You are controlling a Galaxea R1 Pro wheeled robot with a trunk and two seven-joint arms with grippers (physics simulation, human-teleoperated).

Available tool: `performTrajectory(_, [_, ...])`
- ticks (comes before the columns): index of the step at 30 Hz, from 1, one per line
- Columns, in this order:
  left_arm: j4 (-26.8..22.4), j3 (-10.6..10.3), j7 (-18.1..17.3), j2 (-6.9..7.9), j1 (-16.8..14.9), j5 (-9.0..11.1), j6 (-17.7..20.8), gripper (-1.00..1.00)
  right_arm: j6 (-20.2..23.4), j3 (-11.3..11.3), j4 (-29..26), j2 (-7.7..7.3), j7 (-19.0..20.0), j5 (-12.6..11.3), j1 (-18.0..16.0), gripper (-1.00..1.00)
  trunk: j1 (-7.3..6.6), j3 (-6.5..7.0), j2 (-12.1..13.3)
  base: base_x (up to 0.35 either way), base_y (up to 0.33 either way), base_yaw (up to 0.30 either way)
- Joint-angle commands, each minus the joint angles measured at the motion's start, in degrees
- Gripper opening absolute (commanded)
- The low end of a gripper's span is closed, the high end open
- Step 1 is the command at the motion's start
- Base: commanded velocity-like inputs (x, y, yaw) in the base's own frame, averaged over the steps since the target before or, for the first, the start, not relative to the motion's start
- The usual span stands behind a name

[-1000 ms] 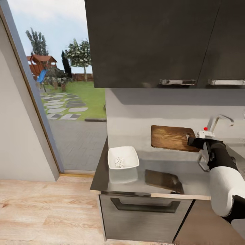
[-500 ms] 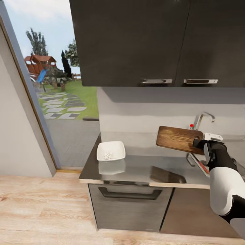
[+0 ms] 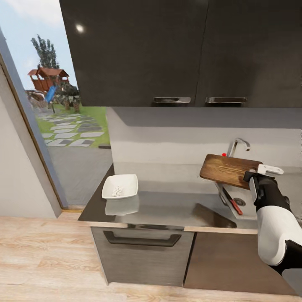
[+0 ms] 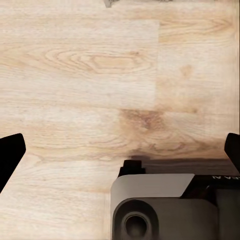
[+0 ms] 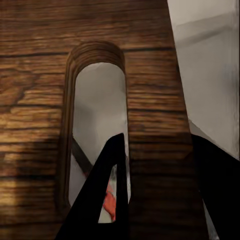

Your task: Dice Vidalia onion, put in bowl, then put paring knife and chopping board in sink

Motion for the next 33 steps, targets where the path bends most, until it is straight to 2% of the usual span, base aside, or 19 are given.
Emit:
performTrajectory(1, [0.3,-0.5,0.1,-0.05,-0.1,0.6,-0.5,1.0,0.0,0.0,0.4,0.13,-1.3,-0.8,-0.1,-1.0,0.02,-0.08,-0.1,0.066,-0.268,0.0])
performTrajectory(3, [0.3,-0.5,0.1,-0.06,-0.1,0.6,-0.5,1.0,-0.3,0.0,1.5,0.84,-4.2,-3.3,-0.1,-1.0,0.02,-0.08,-0.1,0.038,-0.187,0.0])
performTrajectory(4, [0.3,-0.6,0.1,-0.06,-0.1,0.6,-0.5,1.0,-0.5,0.0,1.9,1.57,-6.7,-5.5,-0.1,-1.0,0.02,-0.08,-0.1,0.015,-0.077,0.0])
performTrajectory(7, [0.3,-0.6,0.1,-0.07,-0.1,0.6,-0.5,1.0,-1.7,0.0,2.3,2.88,-11.4,-8.7,-0.1,-1.0,0.02,-0.08,-0.1,0.008,-0.042,0.0])
performTrajectory(11, [0.3,-0.5,0.1,-0.02,-0.1,0.6,-0.5,1.0,-8.5,0.0,5.8,4.53,-18.8,-10.8,-0.1,-1.0,0.02,-0.08,-0.1,0.002,-0.009,0.0])
performTrajectory(13, [0.3,-0.5,0.1,-0.04,-0.1,0.6,-0.4,1.0,-12.0,-0.1,8.0,4.82,-22.3,-11.5,-0.1,-1.0,0.02,-0.08,-0.1,0.0,-0.002,0.0])
performTrajectory(15, [0.3,-0.6,0.1,-0.09,-0.1,0.6,-0.4,1.0,-14.3,-0.2,9.5,4.99,-24.9,-13.3,-0.1,-1.0,0.02,-0.08,-0.1,0.0,-0.001,0.0])
performTrajectory(16, [0.3,-0.6,0.1,-0.11,-0.1,0.6,-0.4,1.0,-14.9,-0.2,9.9,5.03,-25.9,-14.7,-0.1,-1.0,0.02,-0.08,-0.1,0.0,0.0,0.0])
performTrajectory(17, [0.3,-0.6,0.1,-0.15,-0.1,0.6,-0.4,1.0,-15.7,-0.3,10.7,5.12,-27.5,-18.5,-0.1,-1.0,0.02,-0.08,-0.1,0.0,0.0,0.0])
performTrajectory(19, [0.3,-0.6,0.1,-0.15,-0.1,0.6,-0.4,1.0,-17.8,-0.4,13.5,5.13,-29.9,-23.8,-0.1,-1.0,0.02,-0.08,-0.1,0.0,0.0,0.0])
performTrajectory(21, [0.3,-0.5,0.2,-0.12,-0.1,0.6,-0.4,1.0,-22.0,-0.5,15.9,5.03,-31.8,-26.5,-0.1,-1.0,0.02,-0.08,-0.1,0.0,0.0,0.0])
performTrajectory(25, [0.3,-0.5,0.2,-0.07,-0.1,0.6,-0.4,1.0,-27.2,-1.0,17.4,4.84,-36.4,-28.3,-0.1,-1.0,0.02,-0.08,-0.1,0.0,0.0,0.0])
performTrajectory(30, [0.3,-0.5,0.2,-0.07,-0.1,0.6,-0.4,1.0,-31.1,-1.8,17.6,4.58,-38.0,-31.5,-0.1,-1.0,0.02,-0.08,-0.1,0.0,0.0,0.0])
performTrajectory(33, [0.3,-0.5,0.2,-0.07,-0.1,0.6,-0.4,1.0,-32.1,-2.0,17.6,4.47,-39.1,-32.1,-0.1,-1.0,0.02,-0.08,-0.1,0.0,0.0,0.0])
